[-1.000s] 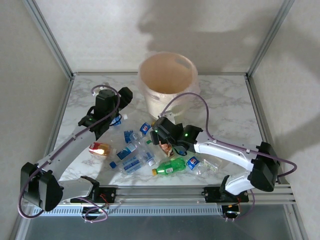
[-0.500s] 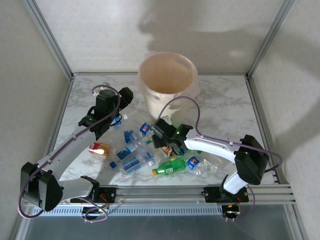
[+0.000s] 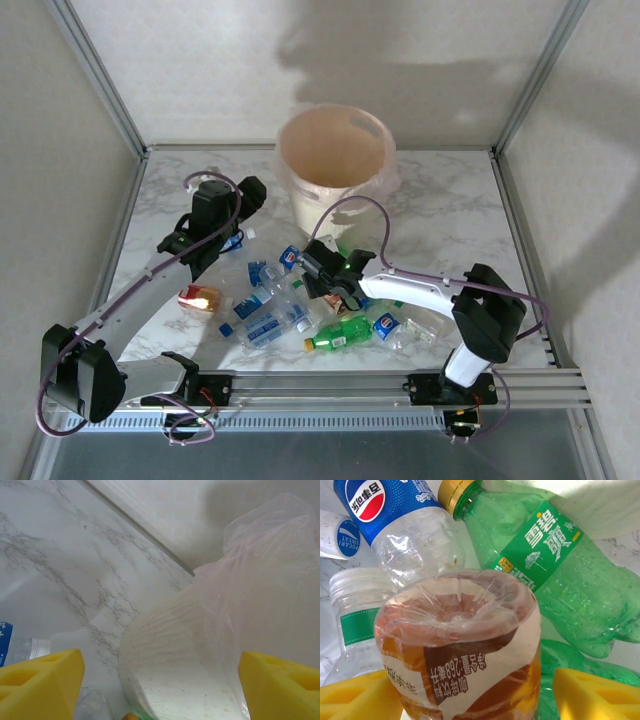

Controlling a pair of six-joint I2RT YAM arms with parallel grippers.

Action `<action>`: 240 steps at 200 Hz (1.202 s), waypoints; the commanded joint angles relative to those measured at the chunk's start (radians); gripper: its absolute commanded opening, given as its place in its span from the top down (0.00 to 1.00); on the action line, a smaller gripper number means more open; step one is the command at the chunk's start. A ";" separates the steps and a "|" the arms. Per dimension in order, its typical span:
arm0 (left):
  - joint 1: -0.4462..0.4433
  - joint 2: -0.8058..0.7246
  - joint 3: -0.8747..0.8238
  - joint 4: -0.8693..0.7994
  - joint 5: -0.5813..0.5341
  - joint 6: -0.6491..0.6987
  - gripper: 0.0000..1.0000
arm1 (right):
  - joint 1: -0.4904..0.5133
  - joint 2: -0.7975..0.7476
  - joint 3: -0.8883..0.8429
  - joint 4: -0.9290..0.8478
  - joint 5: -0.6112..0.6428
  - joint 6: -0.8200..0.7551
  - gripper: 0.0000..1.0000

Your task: Put the plastic bottles in the bin

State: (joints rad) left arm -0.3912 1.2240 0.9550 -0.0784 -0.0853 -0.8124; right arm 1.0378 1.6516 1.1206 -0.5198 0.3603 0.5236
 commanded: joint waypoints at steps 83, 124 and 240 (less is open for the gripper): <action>-0.007 -0.025 -0.016 0.006 0.001 0.014 0.20 | 0.001 0.015 -0.008 0.043 0.066 -0.004 0.34; -0.008 -0.029 -0.022 0.008 0.001 0.010 0.20 | 0.001 -0.007 -0.009 0.030 0.067 0.012 0.32; 0.010 -0.052 -0.081 -0.011 -0.041 -0.028 0.20 | 0.086 -0.083 0.095 0.001 -0.117 -0.043 0.21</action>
State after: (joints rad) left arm -0.3908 1.1992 0.9001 -0.0826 -0.1024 -0.8165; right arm 1.0843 1.6115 1.1404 -0.4995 0.3344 0.5190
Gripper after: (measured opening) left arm 0.804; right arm 0.782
